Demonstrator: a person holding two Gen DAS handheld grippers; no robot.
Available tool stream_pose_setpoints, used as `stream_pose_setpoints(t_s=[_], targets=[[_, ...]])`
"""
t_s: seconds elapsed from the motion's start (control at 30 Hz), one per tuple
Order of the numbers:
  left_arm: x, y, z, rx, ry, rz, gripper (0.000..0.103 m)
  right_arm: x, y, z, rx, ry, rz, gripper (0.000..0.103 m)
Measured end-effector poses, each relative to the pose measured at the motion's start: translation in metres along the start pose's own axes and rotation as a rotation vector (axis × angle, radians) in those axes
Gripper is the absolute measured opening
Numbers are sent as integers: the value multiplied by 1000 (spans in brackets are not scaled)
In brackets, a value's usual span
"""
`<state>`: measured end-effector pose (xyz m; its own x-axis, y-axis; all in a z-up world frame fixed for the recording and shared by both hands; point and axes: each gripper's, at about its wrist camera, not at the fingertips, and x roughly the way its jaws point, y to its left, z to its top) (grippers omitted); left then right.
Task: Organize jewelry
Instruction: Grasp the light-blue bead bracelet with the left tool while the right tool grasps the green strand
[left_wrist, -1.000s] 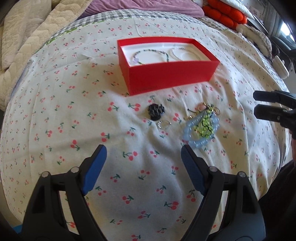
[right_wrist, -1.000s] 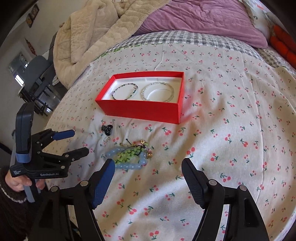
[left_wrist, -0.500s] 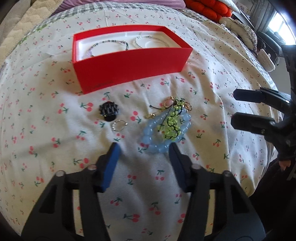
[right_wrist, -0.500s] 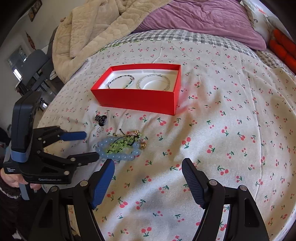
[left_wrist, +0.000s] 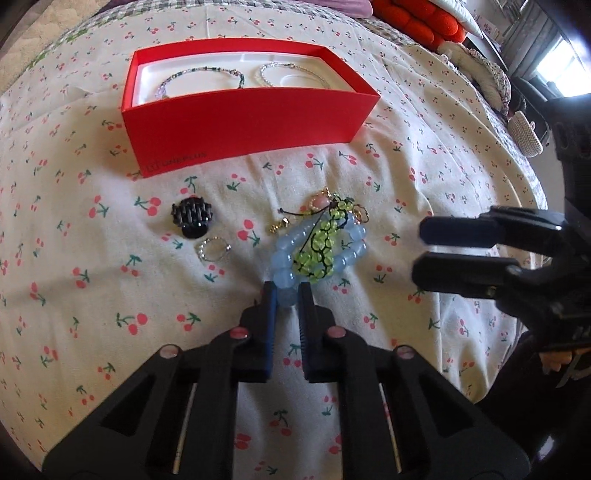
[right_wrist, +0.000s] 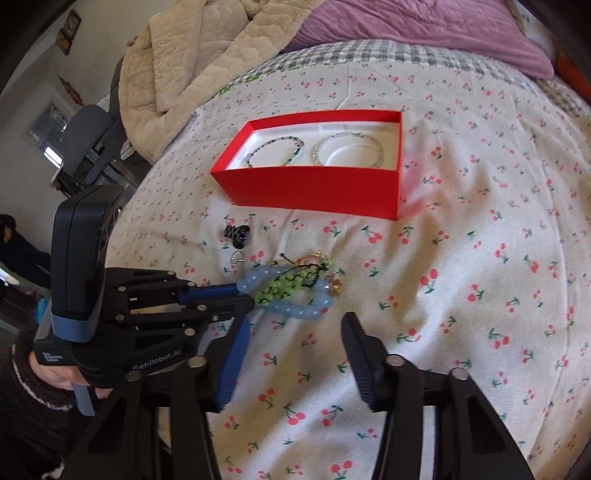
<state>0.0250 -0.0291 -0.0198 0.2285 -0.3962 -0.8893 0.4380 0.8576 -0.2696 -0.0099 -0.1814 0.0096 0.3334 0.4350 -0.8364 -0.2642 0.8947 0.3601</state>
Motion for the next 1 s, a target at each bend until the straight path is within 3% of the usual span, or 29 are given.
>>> stream_pose_setpoints(t_s=[0.1,0.27,0.43,0.5,0.57,0.8,1.0], targets=[[-3,4,-3,-33,7,-33,13,10,1,5,53,34,85,35],[-7,5,-9,-43,7,-48,13,36,5,12,102,78,102,35],[-8,5,-12,-35,4,-41,13,58,11,16,96,98,58,33],[-7,6,-13,-34,8,-36,13,61,15,18,71,98,53,17],[-7,7,-13,-38,7,-35,13,63,18,20,48,92,38,11],[-31,13,-12,-32,-22,-1,12,42,21,25,15,57,5,5],[-56,33,-25,-35,-2,47,12,19,10,14,19,99,-54,5]])
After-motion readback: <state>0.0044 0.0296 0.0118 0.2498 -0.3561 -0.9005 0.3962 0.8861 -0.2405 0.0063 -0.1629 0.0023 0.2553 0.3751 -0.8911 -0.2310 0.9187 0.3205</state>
